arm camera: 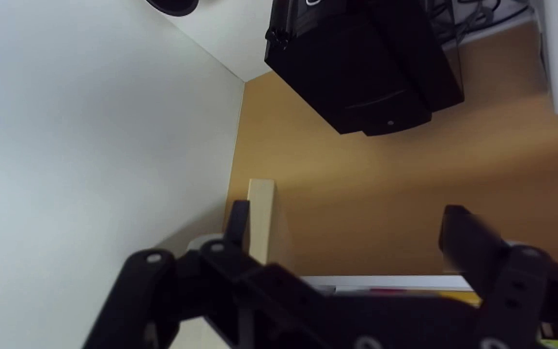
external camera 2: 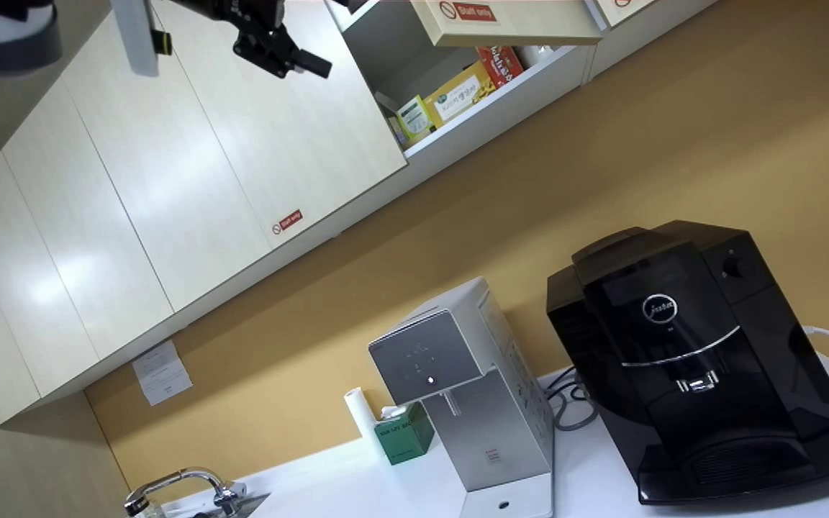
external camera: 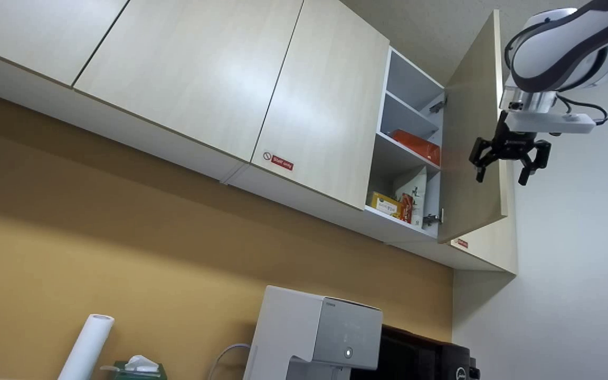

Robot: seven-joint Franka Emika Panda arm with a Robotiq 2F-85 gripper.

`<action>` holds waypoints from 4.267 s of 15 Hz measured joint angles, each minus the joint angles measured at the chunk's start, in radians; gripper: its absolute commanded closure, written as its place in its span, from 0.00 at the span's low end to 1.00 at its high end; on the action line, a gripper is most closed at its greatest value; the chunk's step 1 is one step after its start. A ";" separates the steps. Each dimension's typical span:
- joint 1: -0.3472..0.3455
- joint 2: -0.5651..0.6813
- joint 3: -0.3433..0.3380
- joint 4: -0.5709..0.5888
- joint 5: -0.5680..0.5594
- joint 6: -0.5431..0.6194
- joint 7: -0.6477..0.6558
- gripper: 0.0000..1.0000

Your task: Close the upper cabinet door.

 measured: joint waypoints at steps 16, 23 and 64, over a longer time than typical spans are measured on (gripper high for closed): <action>-0.273 0.099 0.089 0.005 -0.022 0.362 0.217 0.83; -0.296 0.099 0.107 -0.006 -0.040 0.475 0.148 1.00; -1.470 -0.075 1.314 0.602 0.331 0.276 0.661 0.22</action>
